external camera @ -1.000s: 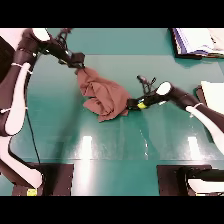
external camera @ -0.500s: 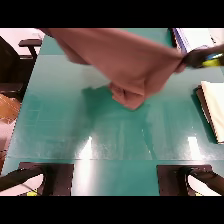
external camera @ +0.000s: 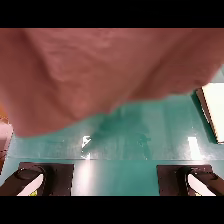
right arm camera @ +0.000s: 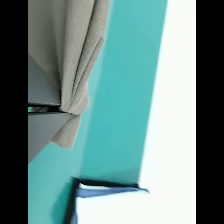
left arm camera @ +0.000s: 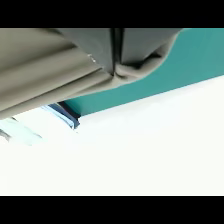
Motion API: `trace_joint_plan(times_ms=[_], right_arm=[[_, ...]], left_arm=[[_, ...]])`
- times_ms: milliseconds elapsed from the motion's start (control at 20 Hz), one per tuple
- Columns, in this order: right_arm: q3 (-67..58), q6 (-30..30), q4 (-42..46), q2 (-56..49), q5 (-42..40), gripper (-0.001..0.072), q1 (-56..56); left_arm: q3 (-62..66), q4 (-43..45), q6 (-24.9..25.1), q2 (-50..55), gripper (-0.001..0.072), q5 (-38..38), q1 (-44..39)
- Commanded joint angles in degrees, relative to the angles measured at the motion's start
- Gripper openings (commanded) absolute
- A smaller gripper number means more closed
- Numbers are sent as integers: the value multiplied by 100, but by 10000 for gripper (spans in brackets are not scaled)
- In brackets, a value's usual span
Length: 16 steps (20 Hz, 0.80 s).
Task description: Fold the shirts.
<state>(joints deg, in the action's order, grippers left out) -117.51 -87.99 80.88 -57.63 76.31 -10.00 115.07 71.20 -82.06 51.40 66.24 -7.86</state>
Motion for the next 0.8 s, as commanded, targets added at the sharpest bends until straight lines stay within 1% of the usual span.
trace_joint_plan(times_ms=[0,150,250,350,450,550,650,750], right_arm=[[-643,-2,17,-688,68,10,17],[37,-2,11,-1386,109,10,17],[553,9,-13,-2028,339,10,20],[914,260,-22,-2671,424,10,17],[1034,302,-17,-3217,409,10,22],[925,302,-28,-3620,417,10,70],[750,299,-24,-3816,374,11,87],[527,297,-15,-3908,306,11,103]], left_arm=[[-407,85,2,337,23,496,4],[-1202,37,0,1126,24,1220,2],[-1880,24,-2,1766,23,1314,2],[-2420,-24,-2,2389,24,1182,2],[-2704,-251,31,3082,24,726,-9],[-2697,-426,286,3650,24,144,-26],[-2697,-501,308,3923,24,-529,-26],[-2684,-444,308,3960,24,-1248,-24]])
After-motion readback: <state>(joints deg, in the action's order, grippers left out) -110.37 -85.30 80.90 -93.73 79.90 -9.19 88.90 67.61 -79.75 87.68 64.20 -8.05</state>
